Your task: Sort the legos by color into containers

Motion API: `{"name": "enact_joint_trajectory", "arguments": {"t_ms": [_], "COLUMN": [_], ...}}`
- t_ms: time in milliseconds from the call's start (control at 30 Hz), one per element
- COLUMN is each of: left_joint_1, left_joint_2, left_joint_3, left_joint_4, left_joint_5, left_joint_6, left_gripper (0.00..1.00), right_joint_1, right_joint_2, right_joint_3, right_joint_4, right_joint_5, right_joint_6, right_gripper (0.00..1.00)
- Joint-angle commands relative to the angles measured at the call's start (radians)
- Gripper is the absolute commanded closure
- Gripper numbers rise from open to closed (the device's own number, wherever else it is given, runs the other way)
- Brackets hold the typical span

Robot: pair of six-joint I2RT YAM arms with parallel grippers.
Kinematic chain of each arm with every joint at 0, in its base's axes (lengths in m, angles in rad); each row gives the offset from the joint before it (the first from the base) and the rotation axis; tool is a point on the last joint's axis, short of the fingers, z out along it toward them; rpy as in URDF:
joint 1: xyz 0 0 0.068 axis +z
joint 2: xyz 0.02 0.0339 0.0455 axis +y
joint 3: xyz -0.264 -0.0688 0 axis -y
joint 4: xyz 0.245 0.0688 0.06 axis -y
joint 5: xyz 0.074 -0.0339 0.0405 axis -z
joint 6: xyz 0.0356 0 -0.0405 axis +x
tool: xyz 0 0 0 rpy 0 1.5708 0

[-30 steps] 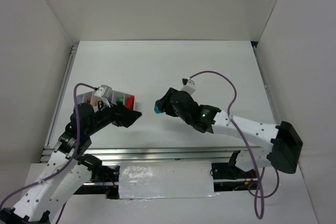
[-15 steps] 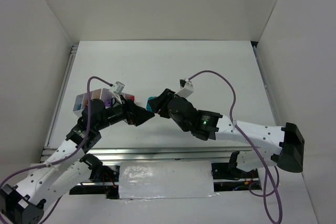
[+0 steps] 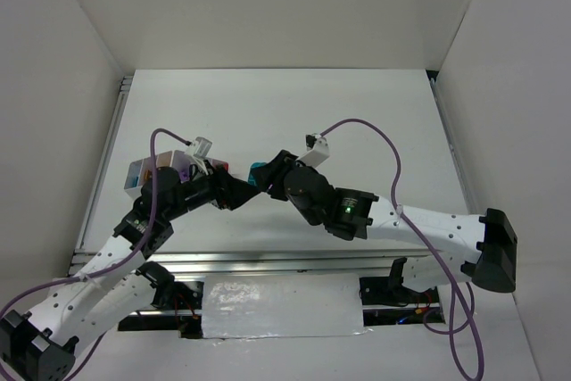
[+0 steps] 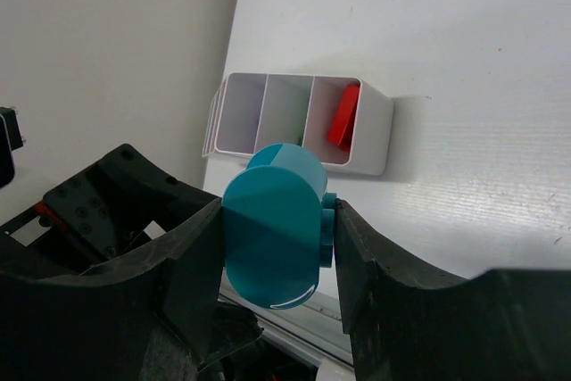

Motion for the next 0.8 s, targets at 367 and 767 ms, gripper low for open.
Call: {"name": "enact_joint_trajectory", "arguments": {"t_ms": [367,767], "left_joint_1": [-0.005,-0.004], "left_joint_2": [0.016,0.022], "left_joint_3": [0.038,0.080], "left_joint_4": [0.148,0.048], "left_joint_5": [0.063,0.034], "left_joint_6": [-0.010,0.081], "left_gripper": [0.45,1.00], "right_joint_1": [0.026,0.026], "right_joint_2": [0.041,0.004], "right_joint_3": [0.063,0.009], "right_joint_4": [0.031,0.091], "right_joint_5": [0.029,0.027], "right_joint_6": [-0.012,-0.027], "right_gripper": [1.00,0.33]}}
